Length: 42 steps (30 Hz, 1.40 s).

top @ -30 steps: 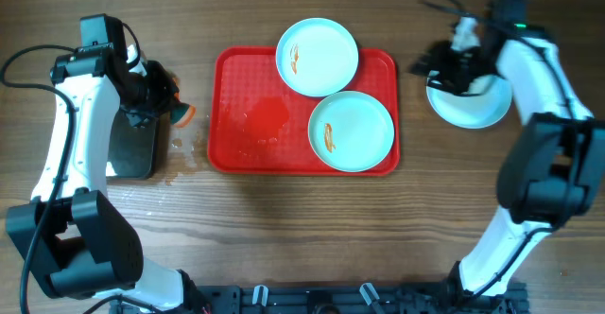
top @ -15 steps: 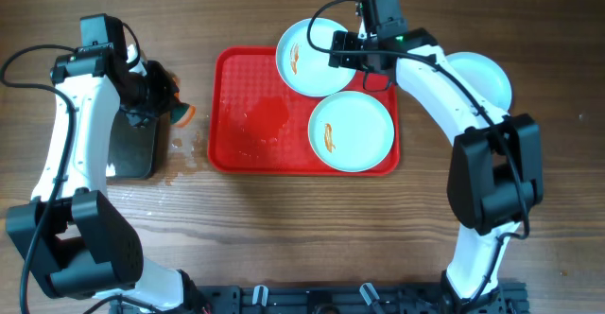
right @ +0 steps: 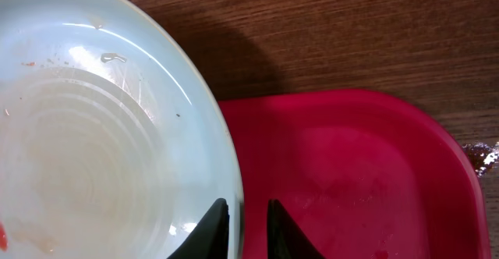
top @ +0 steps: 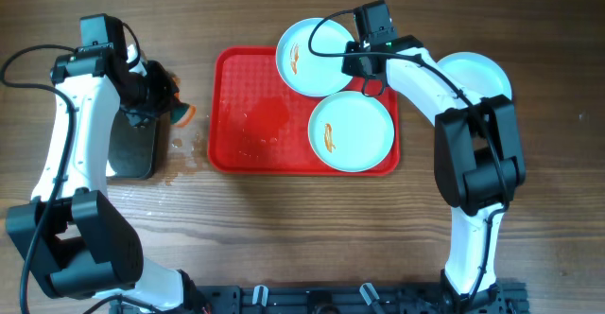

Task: Clean dirty plates on tray and stack at the side

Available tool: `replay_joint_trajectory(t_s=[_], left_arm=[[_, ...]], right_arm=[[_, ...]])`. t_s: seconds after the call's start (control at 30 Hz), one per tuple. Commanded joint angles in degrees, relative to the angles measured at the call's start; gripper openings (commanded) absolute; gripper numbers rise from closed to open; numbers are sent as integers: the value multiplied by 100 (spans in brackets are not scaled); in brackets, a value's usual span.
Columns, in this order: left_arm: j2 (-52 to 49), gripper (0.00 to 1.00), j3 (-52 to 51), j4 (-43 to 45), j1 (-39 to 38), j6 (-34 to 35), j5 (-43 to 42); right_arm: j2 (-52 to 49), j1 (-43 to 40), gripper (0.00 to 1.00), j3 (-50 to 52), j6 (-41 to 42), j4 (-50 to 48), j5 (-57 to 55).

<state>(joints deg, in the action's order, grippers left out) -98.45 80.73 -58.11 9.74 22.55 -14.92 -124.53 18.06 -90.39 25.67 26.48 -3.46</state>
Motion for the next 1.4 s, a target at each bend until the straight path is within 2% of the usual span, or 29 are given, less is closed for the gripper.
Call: replay_joint_trajectory(t_s=[0.0,0.1,0.23,0.43,0.57,0.63,0.77,0.87,0.97,1.1,1.23,1.37], left_arm=[[63,4,11,-2,-28,-136,-46],[63,4,11,-2,-28,-136,-46],[63,4,11,0,-28,-136,-46],[63,4,11,4,-28,-136,-46],[63,4,11,37,-28,-133,-48],[68,4,13,179,-26,-133,-50],[240,4,13,214,-63,-138,-114],[245,4,11,210,-214,-286,-114],[238,4,7,170,-472,-584,-87],[197,4,-275,251,-852,-632,103],[197,4,-752,627,-1305,-741,74],[173,4,-903,1051,-1779,-739,85]], right_arm=[[-131,-2,21,2,2,-9,-59],[-299,-2,25,4,7,-17,-11],[-297,-2,4,-66,0,-33,98],[-4,9,4,-549,50,7,1370],[122,251,4,-603,654,138,2404],[122,496,4,-599,1213,529,2232],[120,1019,4,-553,1530,1379,1545],[120,1587,4,-286,1547,1478,1237],[120,1869,4,-83,2103,1716,621],[120,1926,4,284,2076,1670,612],[120,1923,4,304,1403,1462,575],[120,1921,4,302,1325,1401,575]])
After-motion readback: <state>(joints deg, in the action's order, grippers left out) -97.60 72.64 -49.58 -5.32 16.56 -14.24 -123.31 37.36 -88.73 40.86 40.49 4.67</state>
